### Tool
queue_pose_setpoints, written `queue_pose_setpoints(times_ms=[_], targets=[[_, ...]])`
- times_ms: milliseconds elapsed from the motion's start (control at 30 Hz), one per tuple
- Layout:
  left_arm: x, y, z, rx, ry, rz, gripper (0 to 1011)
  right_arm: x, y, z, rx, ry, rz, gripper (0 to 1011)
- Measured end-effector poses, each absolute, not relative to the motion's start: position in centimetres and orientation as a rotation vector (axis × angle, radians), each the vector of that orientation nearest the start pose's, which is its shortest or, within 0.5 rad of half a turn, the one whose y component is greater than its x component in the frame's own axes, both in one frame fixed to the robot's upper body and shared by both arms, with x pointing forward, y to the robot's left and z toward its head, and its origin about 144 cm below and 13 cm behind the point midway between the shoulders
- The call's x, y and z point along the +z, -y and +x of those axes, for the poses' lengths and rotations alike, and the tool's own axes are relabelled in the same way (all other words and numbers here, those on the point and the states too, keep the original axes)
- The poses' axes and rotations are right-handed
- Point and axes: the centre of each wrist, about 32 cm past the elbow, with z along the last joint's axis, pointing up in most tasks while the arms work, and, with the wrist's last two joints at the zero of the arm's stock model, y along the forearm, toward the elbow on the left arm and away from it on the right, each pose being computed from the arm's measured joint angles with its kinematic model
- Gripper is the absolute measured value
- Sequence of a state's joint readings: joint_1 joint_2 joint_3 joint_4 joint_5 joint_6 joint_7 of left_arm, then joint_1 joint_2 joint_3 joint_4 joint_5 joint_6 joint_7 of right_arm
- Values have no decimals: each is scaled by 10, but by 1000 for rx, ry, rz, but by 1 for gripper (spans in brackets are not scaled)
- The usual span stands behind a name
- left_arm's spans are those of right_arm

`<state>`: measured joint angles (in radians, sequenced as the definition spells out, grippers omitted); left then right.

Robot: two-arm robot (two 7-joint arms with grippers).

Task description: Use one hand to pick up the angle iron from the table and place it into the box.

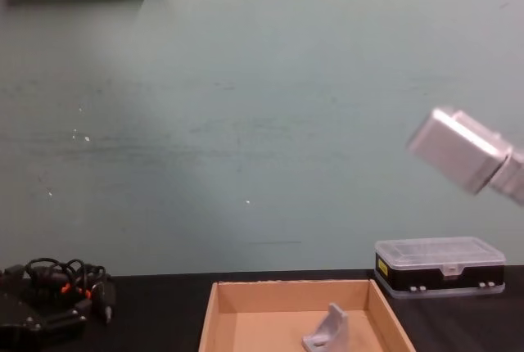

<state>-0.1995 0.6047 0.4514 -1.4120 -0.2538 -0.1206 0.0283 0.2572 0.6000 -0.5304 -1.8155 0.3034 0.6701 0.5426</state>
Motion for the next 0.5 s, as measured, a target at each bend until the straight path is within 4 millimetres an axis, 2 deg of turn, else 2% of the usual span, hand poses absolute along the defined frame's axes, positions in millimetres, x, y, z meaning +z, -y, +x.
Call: queue_pose_setpoints(times_ms=[500], targets=[[1140,-310,489,1248,285,304,1011,1226,212,482,-560,-142,-662,1003]])
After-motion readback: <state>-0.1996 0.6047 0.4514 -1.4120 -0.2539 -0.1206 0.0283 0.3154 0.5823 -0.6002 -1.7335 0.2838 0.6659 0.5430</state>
